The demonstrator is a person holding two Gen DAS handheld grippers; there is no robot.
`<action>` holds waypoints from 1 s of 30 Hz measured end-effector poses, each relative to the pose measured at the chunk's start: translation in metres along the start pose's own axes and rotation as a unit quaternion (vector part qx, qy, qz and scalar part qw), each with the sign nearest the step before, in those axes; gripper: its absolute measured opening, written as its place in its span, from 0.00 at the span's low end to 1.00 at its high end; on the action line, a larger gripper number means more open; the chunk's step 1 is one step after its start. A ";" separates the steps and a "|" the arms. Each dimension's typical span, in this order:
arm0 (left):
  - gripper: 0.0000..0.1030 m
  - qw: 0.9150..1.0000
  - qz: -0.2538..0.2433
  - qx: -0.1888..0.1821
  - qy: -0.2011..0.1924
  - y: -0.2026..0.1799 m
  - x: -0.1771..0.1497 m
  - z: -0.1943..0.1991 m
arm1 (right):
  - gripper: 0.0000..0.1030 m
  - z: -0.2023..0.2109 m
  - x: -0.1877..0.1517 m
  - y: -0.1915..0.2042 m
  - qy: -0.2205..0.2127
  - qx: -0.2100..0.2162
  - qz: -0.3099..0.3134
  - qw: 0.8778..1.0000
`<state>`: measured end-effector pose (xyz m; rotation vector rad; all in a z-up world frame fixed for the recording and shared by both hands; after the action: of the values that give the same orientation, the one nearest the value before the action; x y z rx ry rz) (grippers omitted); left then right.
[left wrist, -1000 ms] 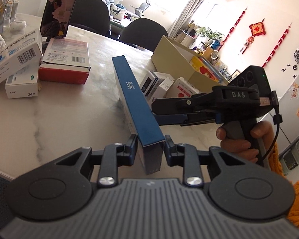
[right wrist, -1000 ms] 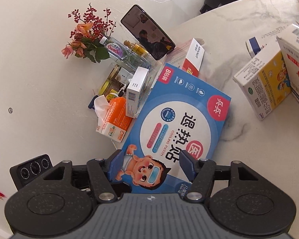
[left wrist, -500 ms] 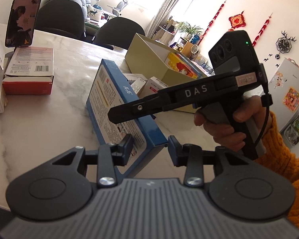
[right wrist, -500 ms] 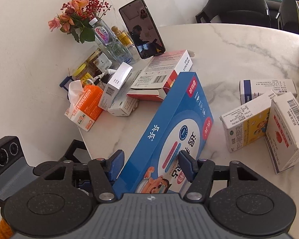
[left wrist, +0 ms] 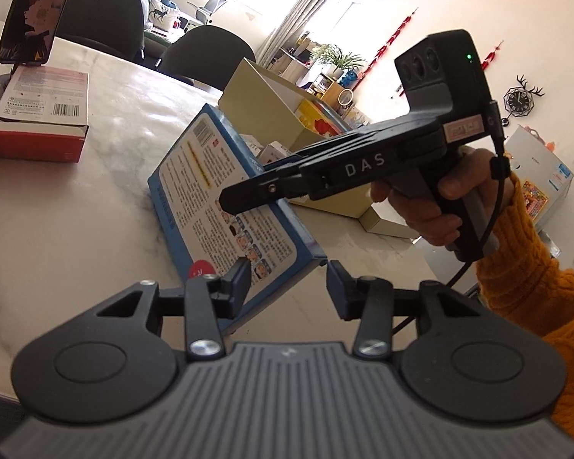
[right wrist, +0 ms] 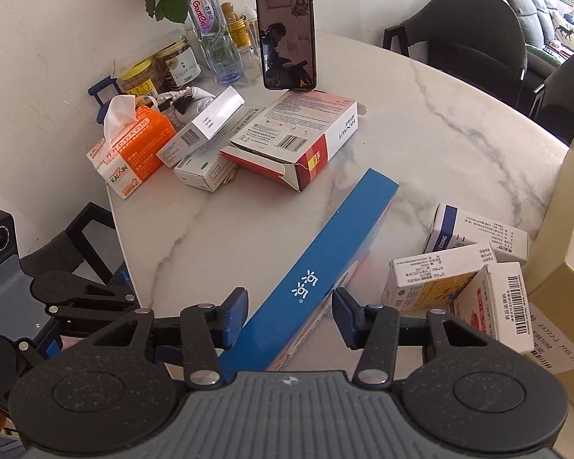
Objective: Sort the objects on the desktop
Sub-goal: 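Carry the blue box with the right tool over the cardboard box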
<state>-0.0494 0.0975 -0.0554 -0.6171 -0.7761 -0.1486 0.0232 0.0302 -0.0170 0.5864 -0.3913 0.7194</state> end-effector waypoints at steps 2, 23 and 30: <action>0.58 1.000 0.002 0.000 0.006 0.001 0.000 -0.001 | 0.51 -0.002 0.000 -0.002 0.007 -0.004 0.002 1.000; 0.62 0.998 0.025 0.051 0.026 0.026 0.006 -0.020 | 0.24 0.025 0.007 -0.008 -0.053 0.010 -0.012 0.998; 0.62 0.998 0.030 0.061 0.019 0.022 0.011 -0.029 | 0.24 0.077 0.024 -0.019 -0.115 0.014 -0.028 0.993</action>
<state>-0.0159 0.1005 -0.0736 -0.5207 -0.7242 -0.0566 0.0431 -0.0166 0.0480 0.7067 -0.5761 0.6058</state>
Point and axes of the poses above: each gripper's, at about its wrist camera, not at the fingertips, and z roughly against the way its jaws point, y to its left, x to its top, the point moved 8 cm from there along -z, roughly the way its jaws point, and after that the axes turned 12 degrees about x, right-handed, at the moved point
